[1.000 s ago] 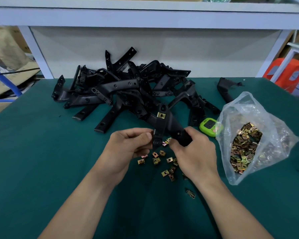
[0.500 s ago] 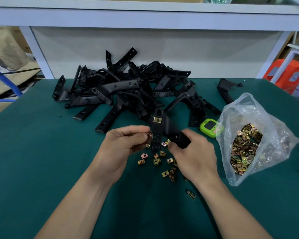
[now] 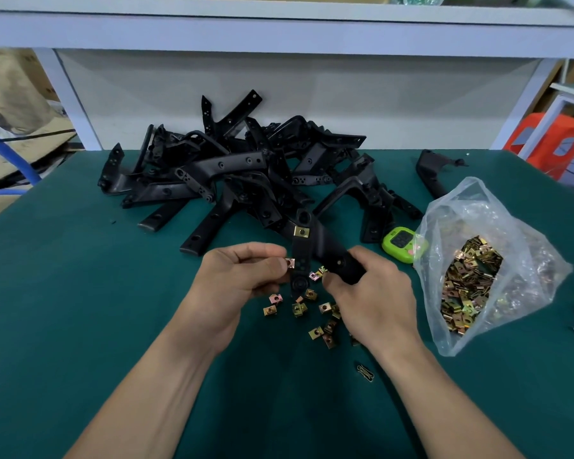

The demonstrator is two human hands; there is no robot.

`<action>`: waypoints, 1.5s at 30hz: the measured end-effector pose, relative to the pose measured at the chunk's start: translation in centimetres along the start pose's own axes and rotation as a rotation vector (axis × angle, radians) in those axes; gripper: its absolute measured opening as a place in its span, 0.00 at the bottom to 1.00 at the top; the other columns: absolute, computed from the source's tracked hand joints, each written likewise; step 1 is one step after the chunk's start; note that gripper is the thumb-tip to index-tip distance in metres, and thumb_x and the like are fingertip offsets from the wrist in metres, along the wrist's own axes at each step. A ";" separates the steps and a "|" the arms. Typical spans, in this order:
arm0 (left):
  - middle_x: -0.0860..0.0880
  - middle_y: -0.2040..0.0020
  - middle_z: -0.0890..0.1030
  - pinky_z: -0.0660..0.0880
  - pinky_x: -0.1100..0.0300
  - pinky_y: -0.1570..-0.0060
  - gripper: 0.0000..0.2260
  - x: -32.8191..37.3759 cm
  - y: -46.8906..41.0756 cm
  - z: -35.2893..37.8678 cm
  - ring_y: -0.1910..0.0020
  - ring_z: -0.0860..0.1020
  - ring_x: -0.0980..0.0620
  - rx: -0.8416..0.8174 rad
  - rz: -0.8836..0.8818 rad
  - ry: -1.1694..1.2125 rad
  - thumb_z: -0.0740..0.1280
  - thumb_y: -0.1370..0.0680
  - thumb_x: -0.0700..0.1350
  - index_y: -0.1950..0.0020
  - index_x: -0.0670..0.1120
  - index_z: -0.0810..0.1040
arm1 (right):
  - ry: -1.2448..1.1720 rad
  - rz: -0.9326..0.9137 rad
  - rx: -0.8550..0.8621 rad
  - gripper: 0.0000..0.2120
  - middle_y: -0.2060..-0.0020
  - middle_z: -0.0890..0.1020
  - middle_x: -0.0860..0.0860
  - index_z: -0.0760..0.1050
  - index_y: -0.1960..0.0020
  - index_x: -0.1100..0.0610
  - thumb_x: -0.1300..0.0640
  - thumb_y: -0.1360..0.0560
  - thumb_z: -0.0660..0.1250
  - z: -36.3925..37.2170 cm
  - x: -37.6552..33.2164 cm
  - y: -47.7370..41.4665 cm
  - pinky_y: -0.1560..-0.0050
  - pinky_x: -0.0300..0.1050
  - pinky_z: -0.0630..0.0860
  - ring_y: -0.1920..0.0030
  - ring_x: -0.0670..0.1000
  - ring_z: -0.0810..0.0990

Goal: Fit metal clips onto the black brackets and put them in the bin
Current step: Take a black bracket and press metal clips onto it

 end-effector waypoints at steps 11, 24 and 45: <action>0.41 0.60 0.87 0.78 0.65 0.62 0.11 -0.6 -0.2 0.3 0.63 0.83 0.49 0.059 0.064 -0.145 0.76 0.28 0.33 0.49 0.45 0.85 | 0.089 -0.018 0.053 0.09 0.72 0.76 0.45 0.73 0.60 0.47 0.49 0.27 0.73 -0.1 0.0 0.3 0.70 0.45 0.66 0.68 0.49 0.76; 0.52 0.58 0.88 0.81 0.55 0.55 0.11 -1.2 0.2 1.1 0.61 0.84 0.52 0.123 0.081 -0.345 0.75 0.27 0.41 0.48 0.54 0.86 | 0.175 -0.018 0.090 0.12 0.72 0.75 0.44 0.69 0.59 0.47 0.47 0.26 0.71 0.6 -0.3 0.8 0.68 0.47 0.70 0.69 0.51 0.75; 0.57 0.72 0.74 0.64 0.70 0.74 0.16 -2.4 1.1 3.0 0.74 0.70 0.54 0.312 0.516 -0.815 0.70 0.22 0.47 0.66 0.56 0.68 | 0.036 -0.028 0.068 0.12 0.72 0.76 0.44 0.70 0.59 0.48 0.46 0.25 0.71 0.7 -1.0 1.4 0.67 0.46 0.69 0.70 0.48 0.75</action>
Point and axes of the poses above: each hand's wrist, its own y-axis away from the middle knuckle, its own z-axis out of the palm, x = y × z, the point moved 3 cm from there along -y, towards the middle knuckle
